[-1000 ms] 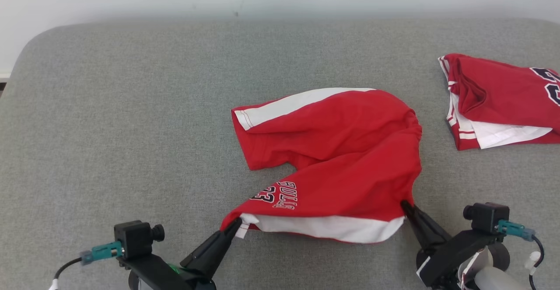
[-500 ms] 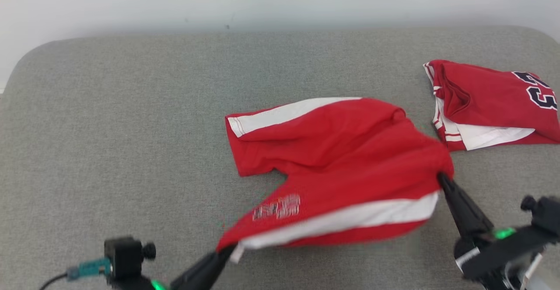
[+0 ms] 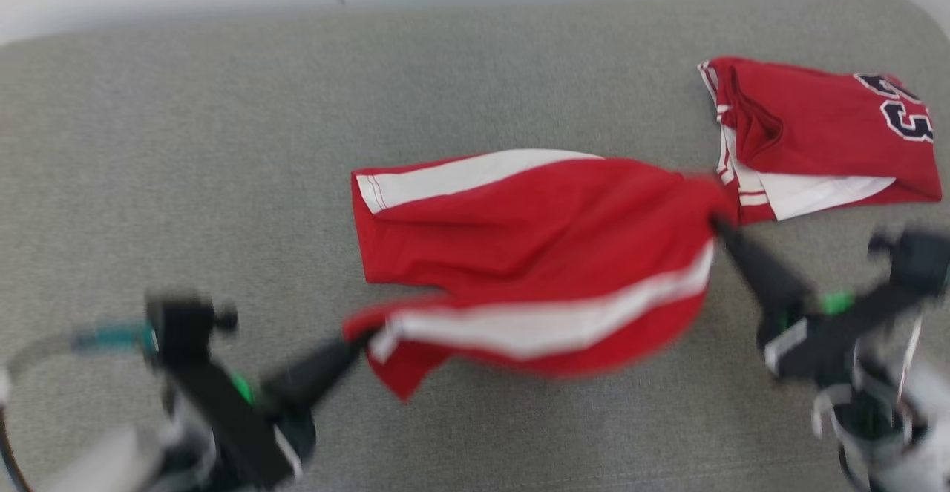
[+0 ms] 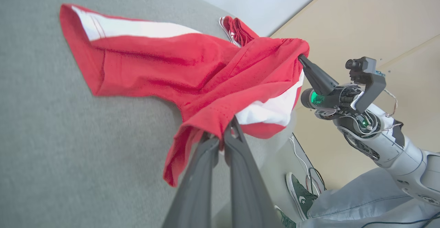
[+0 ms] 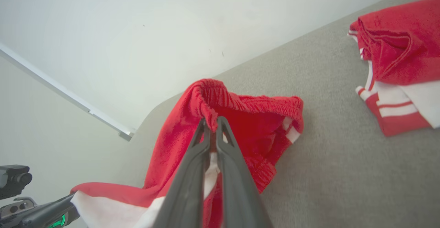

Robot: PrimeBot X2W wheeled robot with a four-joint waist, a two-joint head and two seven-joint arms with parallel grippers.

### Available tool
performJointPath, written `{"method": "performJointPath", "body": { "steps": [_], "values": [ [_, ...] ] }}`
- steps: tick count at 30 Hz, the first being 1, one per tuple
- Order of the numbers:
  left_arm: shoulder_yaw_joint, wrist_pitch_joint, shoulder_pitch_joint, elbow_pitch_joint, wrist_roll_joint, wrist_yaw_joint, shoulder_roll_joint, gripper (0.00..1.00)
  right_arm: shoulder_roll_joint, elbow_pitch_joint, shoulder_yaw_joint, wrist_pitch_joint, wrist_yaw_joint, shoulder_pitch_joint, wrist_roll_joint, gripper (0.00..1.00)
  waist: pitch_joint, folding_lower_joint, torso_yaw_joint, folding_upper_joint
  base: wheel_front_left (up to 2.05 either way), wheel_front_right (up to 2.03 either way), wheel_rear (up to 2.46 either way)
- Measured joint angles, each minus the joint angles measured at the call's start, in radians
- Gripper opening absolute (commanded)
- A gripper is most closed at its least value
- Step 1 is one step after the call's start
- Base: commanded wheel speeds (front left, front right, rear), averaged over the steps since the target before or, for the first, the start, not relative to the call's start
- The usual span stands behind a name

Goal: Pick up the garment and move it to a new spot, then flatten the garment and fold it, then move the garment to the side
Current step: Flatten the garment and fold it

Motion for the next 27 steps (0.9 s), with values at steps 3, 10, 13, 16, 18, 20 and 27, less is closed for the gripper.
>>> {"method": "performJointPath", "body": {
  "steps": [3, 10, 13, 16, 18, 20, 27],
  "values": [
    [0.034, 0.086, -0.2, 0.036, -0.023, 0.0, -0.006, 0.0, 0.059, 0.067, -0.03, 0.059, 0.0, -0.205, 0.039, 0.0, 0.036, 0.0001, -0.011, 0.0001, 0.0, 0.0, 0.0],
    [0.202, 0.189, -0.76, 0.31, 0.01, 0.029, -0.127, 0.0, 0.217, 0.333, -0.131, 0.161, -0.029, -0.749, 0.037, 0.0, 0.129, 0.0003, -0.031, 0.0002, 0.0, 0.0, 0.0],
    [0.249, 0.12, -0.948, 0.43, 0.089, 0.025, -0.191, 0.0, 0.285, 0.427, -0.197, 0.084, -0.026, -0.934, 0.021, 0.0, 0.16, 0.0003, -0.035, 0.0002, 0.0, 0.0, 0.0],
    [0.242, 0.079, -1.035, 0.487, 0.097, 0.01, -0.217, 0.0, 0.308, 0.503, -0.189, 0.037, -0.012, -1.04, 0.021, 0.0, 0.174, 0.0003, -0.032, 0.0001, 0.0, 0.0, 0.0],
    [0.217, 0.07, -0.988, 0.505, 0.095, 0.007, -0.217, 0.0, 0.304, 0.554, -0.142, 0.036, -0.005, -1.007, 0.0, 0.0, 0.17, 0.0001, -0.028, 0.0, 0.0, 0.0, 0.0],
    [0.185, 0.069, -0.89, 0.504, 0.091, 0.0, -0.216, 0.0, 0.299, 0.6, -0.091, 0.046, -0.004, -0.917, -0.02, 0.0, 0.16, 0.0002, -0.025, 0.0001, 0.0, 0.0, 0.0],
    [0.069, 0.064, -0.409, 0.405, 0.008, -0.001, -0.202, 0.0, 0.265, 0.628, 0.034, 0.09, -0.003, -0.563, -0.033, 0.0, 0.1, -0.0001, -0.008, 0.0, 0.0, 0.0, 0.0]
  ]
}}
